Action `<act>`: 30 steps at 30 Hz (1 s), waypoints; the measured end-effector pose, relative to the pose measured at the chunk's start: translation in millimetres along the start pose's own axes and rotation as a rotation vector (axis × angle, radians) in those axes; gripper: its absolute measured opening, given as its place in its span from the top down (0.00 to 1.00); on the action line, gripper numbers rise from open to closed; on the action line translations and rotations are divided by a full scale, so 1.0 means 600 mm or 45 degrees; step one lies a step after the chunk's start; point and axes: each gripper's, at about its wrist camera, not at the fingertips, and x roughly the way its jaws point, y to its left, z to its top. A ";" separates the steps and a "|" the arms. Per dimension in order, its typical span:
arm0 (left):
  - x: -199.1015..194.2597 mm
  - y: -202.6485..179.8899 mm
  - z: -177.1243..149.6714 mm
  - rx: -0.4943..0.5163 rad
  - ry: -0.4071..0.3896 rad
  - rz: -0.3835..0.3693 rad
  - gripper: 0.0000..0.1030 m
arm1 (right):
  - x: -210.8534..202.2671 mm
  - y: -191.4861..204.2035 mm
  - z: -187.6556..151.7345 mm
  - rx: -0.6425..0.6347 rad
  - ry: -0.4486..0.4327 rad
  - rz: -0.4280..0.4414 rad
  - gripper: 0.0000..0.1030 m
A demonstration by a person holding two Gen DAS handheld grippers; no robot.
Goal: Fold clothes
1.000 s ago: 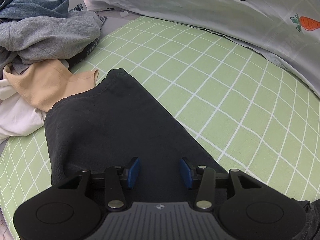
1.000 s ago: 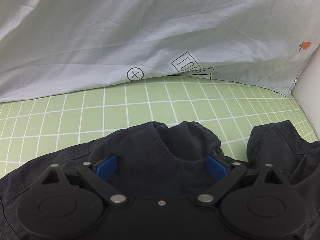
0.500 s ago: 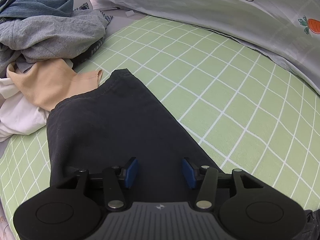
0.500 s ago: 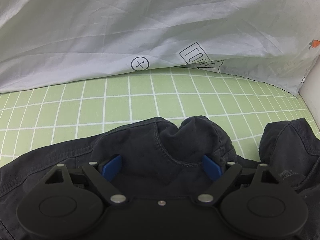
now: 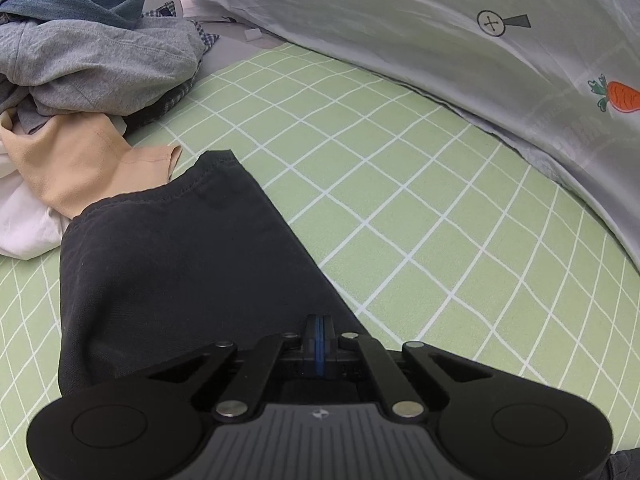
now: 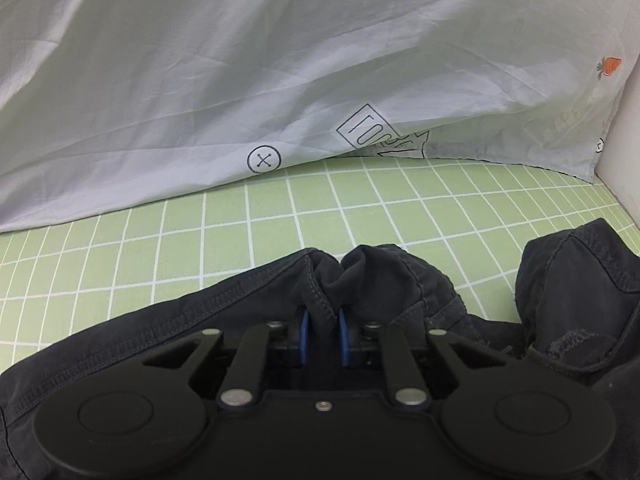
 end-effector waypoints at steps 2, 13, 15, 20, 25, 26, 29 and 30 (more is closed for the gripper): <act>-0.012 -0.018 0.014 0.023 -0.065 -0.038 1.00 | -0.003 -0.011 0.005 0.035 -0.031 -0.018 0.90; -0.052 -0.153 0.026 0.203 -0.083 -0.318 0.95 | -0.019 -0.165 0.044 0.161 -0.160 -0.462 0.89; -0.037 -0.165 -0.004 0.200 -0.005 -0.325 0.94 | -0.020 -0.176 0.036 0.128 -0.128 -0.447 0.82; 0.006 -0.194 -0.069 0.169 0.181 -0.381 0.72 | -0.016 -0.182 0.005 0.200 -0.065 -0.356 0.55; 0.012 -0.238 -0.086 0.227 0.170 -0.340 0.54 | -0.001 -0.165 -0.015 0.182 -0.039 -0.350 0.50; 0.016 -0.243 -0.086 0.221 0.173 -0.341 0.49 | 0.001 -0.161 -0.018 0.168 -0.037 -0.353 0.49; 0.024 -0.265 -0.085 0.241 0.141 -0.273 0.44 | 0.007 -0.151 -0.024 0.129 -0.029 -0.364 0.46; 0.026 -0.272 -0.084 0.259 0.129 -0.241 0.43 | 0.008 -0.150 -0.024 0.119 -0.026 -0.369 0.46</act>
